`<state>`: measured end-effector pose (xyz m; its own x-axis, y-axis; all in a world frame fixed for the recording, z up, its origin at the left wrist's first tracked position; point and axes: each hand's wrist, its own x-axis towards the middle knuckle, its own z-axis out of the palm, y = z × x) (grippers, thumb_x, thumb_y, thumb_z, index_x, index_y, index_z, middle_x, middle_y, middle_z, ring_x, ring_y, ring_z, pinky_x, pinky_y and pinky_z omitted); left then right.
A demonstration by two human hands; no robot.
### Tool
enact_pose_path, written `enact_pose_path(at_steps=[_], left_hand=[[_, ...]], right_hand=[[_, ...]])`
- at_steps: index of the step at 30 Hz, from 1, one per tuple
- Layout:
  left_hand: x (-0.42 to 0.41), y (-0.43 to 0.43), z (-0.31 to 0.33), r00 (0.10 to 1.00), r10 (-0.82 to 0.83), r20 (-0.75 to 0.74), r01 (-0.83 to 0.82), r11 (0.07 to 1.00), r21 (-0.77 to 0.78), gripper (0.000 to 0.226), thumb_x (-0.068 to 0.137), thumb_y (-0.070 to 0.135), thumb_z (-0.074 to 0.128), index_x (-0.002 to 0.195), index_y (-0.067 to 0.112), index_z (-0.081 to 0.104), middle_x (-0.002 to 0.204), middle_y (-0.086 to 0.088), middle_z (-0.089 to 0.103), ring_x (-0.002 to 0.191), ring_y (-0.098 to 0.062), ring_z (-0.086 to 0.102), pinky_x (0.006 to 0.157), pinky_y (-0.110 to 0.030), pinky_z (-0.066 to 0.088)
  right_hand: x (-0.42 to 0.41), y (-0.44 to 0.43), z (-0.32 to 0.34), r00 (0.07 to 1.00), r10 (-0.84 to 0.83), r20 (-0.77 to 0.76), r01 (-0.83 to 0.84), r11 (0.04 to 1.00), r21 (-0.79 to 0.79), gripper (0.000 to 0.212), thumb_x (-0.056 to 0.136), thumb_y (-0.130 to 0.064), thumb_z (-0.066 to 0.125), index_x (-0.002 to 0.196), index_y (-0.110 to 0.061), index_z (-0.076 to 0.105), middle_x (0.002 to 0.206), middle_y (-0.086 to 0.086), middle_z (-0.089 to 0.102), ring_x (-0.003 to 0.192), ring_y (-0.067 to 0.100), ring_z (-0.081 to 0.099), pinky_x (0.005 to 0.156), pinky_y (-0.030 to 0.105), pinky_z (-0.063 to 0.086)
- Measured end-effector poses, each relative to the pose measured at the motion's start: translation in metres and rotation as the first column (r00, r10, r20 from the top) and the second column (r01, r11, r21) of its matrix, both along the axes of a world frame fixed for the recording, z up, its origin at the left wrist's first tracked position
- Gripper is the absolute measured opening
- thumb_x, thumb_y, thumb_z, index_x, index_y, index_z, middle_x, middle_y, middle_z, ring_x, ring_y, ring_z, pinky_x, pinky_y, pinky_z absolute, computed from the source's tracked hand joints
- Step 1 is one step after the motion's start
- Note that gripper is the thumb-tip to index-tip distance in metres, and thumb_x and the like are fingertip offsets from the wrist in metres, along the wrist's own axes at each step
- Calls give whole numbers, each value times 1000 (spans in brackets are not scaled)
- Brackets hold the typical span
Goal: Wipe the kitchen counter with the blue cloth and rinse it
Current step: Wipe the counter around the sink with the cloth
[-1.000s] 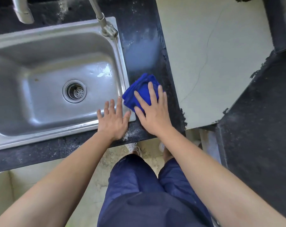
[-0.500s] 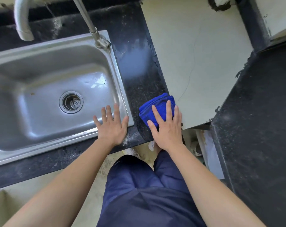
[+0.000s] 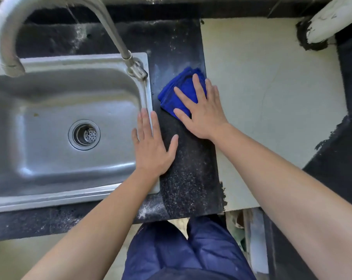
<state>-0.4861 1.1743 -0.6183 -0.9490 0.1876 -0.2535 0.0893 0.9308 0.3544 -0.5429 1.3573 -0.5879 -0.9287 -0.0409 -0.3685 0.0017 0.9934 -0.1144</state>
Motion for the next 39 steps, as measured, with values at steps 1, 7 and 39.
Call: enact_pose_path(at_steps=[1, 7, 39], left_hand=[[1, 1, 0, 1000, 4, -6, -4, 1000, 2, 89, 95, 60, 38, 158, 8, 1, 165, -16, -4, 153, -30, -1, 119, -56, 16], [1, 3, 0, 1000, 0, -28, -1, 999, -54, 90, 95, 62, 36, 157, 8, 1, 165, -16, -5, 153, -29, -3, 121, -53, 16], [1, 4, 2, 999, 49, -24, -50, 999, -20, 93, 93, 64, 40, 158, 9, 4, 166, -11, 0, 153, -26, 1, 121, -51, 16]], right_hand=[[-20, -3, 0, 1000, 18, -12, -18, 1000, -4, 64, 98, -67, 19, 157, -46, 3, 166, 12, -13, 151, 43, -10, 122, 55, -5], [-139, -38, -7, 996, 79, -42, -80, 996, -33, 61, 101, -60, 18, 158, -43, 3, 166, 14, -15, 150, 46, -10, 122, 56, -5], [-28, 20, -14, 970, -188, -157, 175, 980, -93, 66, 99, -65, 28, 158, -36, 20, 167, 12, -2, 151, 42, 1, 123, 55, 3]])
